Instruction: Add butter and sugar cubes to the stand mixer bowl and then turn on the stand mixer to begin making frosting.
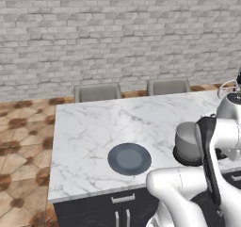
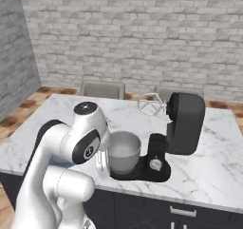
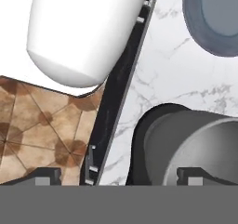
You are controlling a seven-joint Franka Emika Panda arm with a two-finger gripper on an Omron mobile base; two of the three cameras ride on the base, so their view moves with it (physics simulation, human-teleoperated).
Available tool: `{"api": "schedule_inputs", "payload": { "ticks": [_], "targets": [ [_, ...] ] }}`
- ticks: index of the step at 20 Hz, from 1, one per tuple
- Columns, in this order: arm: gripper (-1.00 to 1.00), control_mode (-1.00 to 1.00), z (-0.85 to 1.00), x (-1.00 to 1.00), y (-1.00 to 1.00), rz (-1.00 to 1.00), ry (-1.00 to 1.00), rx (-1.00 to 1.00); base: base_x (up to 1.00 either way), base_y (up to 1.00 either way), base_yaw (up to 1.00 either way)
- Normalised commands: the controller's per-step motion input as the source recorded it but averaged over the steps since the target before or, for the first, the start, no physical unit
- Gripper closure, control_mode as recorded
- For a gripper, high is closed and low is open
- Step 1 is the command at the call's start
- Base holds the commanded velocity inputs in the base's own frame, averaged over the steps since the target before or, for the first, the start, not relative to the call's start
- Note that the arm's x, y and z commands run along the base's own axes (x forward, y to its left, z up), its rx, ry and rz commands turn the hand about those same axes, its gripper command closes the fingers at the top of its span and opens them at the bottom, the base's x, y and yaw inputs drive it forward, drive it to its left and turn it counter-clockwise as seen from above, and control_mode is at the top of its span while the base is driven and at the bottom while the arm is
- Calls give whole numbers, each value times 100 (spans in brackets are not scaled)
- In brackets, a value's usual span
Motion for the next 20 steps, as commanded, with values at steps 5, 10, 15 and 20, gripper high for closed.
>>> {"api": "schedule_inputs", "payload": {
  "ticks": [5,10,15,20],
  "targets": [
    [-100,-100,7,-33,-48,-5,-6,0,0,0,0],
    [-100,-100,-2,-25,-63,-5,-5,3,0,0,0],
    [-100,-100,-12,-42,-53,-9,-9,2,0,0,0],
    [-100,-100,-18,-21,-44,-9,-8,2,0,0,0]
  ]
}}
